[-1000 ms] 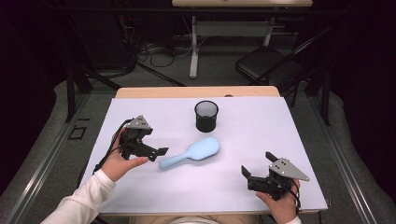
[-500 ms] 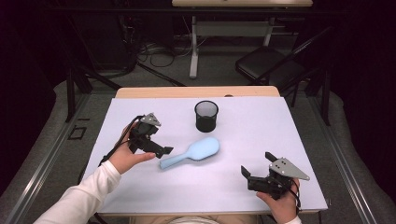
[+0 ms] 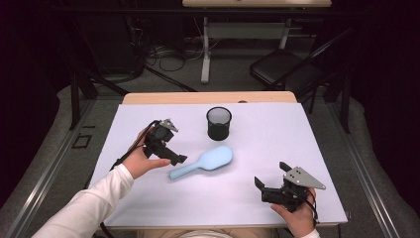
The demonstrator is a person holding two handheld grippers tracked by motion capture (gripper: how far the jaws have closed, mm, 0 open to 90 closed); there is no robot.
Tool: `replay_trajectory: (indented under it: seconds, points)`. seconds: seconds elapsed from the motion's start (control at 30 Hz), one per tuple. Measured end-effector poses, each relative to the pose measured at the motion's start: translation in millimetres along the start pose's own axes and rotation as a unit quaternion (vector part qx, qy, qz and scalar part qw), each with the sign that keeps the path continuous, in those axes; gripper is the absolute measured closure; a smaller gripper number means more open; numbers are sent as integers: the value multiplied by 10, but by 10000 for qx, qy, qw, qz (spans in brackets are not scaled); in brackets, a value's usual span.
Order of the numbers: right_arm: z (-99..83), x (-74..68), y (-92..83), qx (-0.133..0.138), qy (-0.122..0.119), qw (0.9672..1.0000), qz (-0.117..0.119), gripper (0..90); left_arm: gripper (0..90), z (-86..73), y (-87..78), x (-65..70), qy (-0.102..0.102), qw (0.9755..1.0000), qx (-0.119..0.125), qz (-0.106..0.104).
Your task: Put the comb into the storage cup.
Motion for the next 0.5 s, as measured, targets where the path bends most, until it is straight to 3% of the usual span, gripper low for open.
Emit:
replay_trajectory:
  seconds: [0.33,0.5]
  points:
    - [-13,-30,1,-39,-68,9999,93,0,20,7,173,35,195,9986,-488,-82]
    - [-24,-37,5,-67,-117,9998,121,0,30,-7,301,78,345,9966,-728,-157]
Point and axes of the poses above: each handheld gripper's, and its own axes: y roughly forward along the jaws, z roughly out of its top, x roughly to its right, the point moved 8 cm from there along y, roughly forward along the jaws, and after that the axes turned 6 degrees about z, right-handed, at the moved point
